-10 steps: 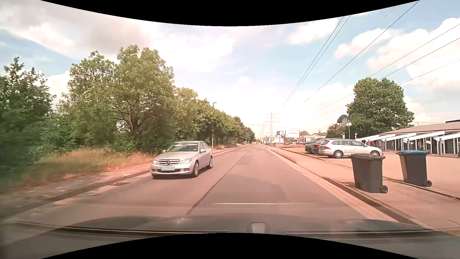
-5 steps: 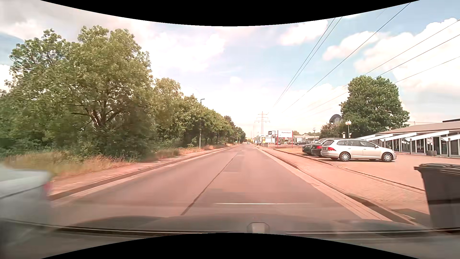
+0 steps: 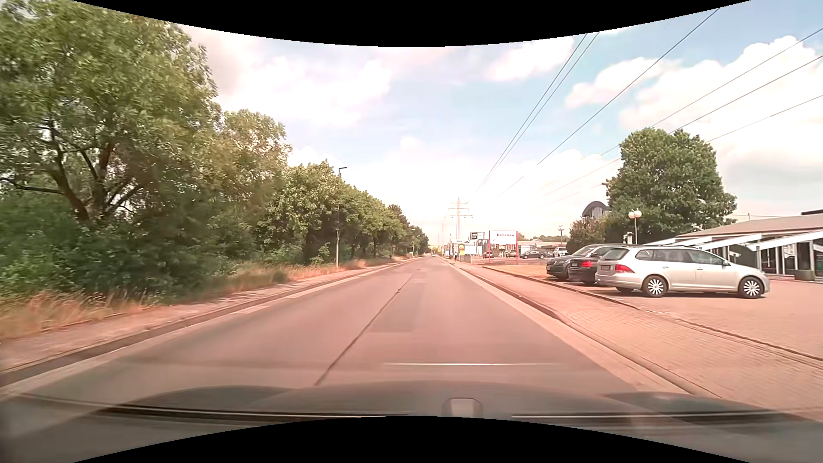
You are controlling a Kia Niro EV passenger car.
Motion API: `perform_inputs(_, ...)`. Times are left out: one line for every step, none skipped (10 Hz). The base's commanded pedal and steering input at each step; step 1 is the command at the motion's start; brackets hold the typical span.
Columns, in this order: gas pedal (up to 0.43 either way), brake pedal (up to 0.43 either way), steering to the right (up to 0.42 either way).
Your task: Follow the waypoints while adhering to traffic rules and regulations
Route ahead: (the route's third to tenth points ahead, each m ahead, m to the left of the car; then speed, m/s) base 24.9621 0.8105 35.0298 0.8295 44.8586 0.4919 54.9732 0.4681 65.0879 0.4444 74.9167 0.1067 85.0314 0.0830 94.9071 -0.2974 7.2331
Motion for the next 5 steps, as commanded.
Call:
perform_inputs(0.358, 0.000, 0.017)
perform_inputs(0.358, 0.000, 0.011)
perform_inputs(0.358, 0.000, 0.008)
perform_inputs(0.358, 0.000, 0.007)
perform_inputs(0.358, 0.000, 0.008)
